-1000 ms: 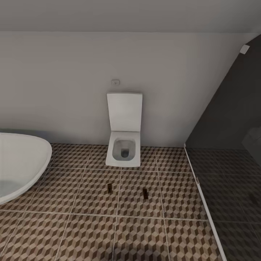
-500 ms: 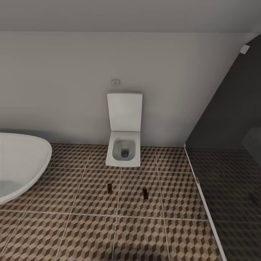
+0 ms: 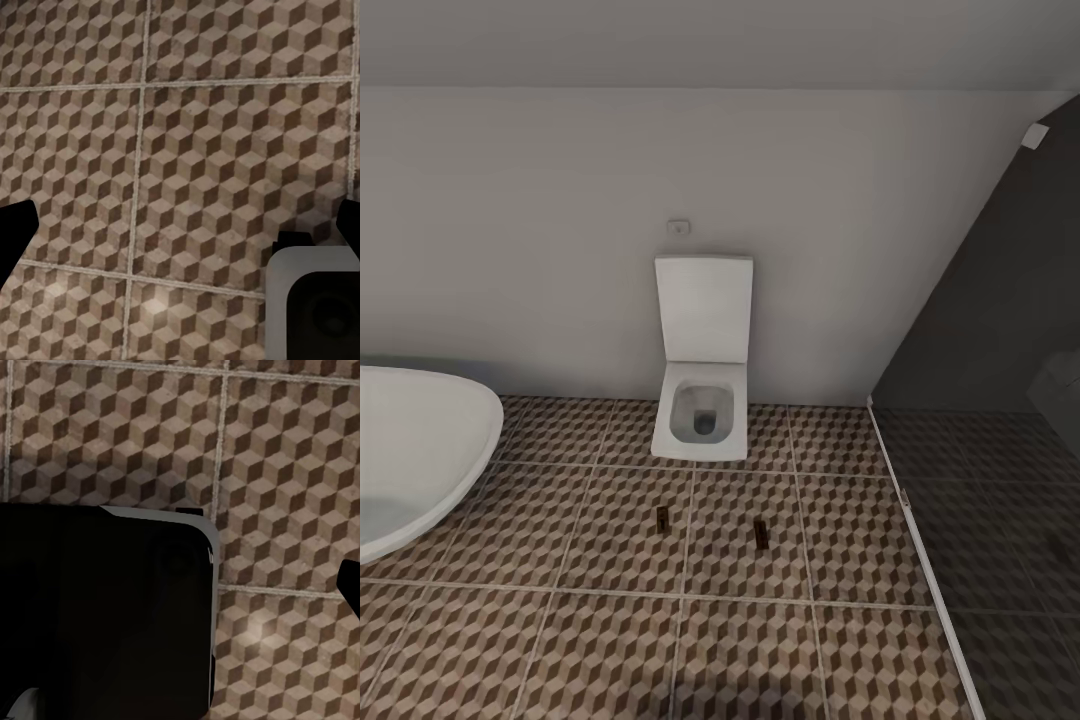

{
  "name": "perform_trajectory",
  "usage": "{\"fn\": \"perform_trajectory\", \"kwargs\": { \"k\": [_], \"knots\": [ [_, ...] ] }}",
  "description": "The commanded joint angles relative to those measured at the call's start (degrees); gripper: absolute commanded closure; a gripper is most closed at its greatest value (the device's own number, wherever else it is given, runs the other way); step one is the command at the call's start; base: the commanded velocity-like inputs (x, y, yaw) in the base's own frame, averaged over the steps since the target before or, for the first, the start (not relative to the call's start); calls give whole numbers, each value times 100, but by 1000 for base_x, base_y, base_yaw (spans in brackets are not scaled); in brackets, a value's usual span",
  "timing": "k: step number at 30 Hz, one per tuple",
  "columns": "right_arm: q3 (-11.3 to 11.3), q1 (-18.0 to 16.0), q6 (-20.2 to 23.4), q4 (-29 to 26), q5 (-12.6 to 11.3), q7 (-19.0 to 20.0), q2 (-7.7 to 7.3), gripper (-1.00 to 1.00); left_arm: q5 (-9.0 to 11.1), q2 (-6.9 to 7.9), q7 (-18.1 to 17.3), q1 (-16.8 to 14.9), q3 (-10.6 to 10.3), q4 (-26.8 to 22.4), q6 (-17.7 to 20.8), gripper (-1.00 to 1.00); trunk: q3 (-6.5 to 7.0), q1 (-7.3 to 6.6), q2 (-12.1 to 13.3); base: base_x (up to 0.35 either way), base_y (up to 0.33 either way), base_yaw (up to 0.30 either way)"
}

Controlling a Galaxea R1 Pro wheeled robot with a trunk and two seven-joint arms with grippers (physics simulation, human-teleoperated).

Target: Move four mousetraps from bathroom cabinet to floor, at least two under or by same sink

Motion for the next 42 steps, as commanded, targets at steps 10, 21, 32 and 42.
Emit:
{"fn": "perform_trajectory", "kwargs": {
  "k": [10, 21, 32, 42],
  "knots": [
    [16, -3, -19, 6, -22, 22, -2, -100, 15, -5, 25, -7, -49, 18, -25, -100, -8, 3, -9, 0, 0, 0],
    [16, -3, -19, 6, -22, 22, -2, -100, 15, -4, 25, -7, -49, 18, -25, -100, -8, 3, -9, 0, 0, 0],
    [15, -3, -19, 5, -22, 22, -2, -100, 15, -3, 25, -7, -49, 18, -25, -100, -8, 3, -9, 0, 0, 0],
    [16, -3, -19, 6, -22, 22, -2, -100, 15, -6, 25, -7, -49, 18, -25, -100, -8, 3, -9, 0, 0, 0]
  ]
}}
